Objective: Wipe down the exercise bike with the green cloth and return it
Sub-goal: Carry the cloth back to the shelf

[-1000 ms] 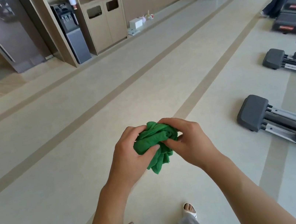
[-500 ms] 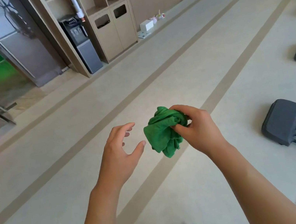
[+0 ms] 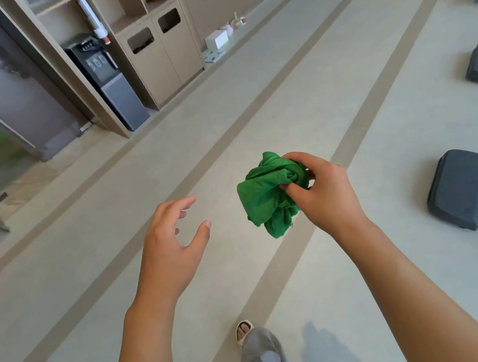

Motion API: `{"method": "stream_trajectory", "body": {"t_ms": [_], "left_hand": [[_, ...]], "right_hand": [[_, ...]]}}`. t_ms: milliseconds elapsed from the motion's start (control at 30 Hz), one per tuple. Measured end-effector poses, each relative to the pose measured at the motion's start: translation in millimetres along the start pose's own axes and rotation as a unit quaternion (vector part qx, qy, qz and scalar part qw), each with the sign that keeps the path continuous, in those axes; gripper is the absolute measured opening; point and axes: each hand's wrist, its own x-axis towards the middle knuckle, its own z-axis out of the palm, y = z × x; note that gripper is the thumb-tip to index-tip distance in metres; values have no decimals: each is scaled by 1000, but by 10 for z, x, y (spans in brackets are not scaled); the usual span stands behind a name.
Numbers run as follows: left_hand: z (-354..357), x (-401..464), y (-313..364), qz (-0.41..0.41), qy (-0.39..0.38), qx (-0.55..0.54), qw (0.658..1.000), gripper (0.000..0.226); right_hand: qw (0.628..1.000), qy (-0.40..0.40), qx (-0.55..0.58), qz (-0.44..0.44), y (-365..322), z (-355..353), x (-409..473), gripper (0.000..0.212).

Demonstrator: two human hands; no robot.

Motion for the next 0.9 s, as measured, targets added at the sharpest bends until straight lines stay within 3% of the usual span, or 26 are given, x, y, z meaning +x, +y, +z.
{"method": "stream_trajectory", "body": {"t_ms": [467, 900], "left_hand": [[-783, 1853, -1495, 18, 13, -44, 999, 34], [-1350, 2591, -2584, -14, 60, -58, 996, 35]], "right_hand": [[999, 21, -46, -8, -474, 1569, 1581, 43], [995, -26, -84, -47, -713, 2806, 2597, 45]]}}
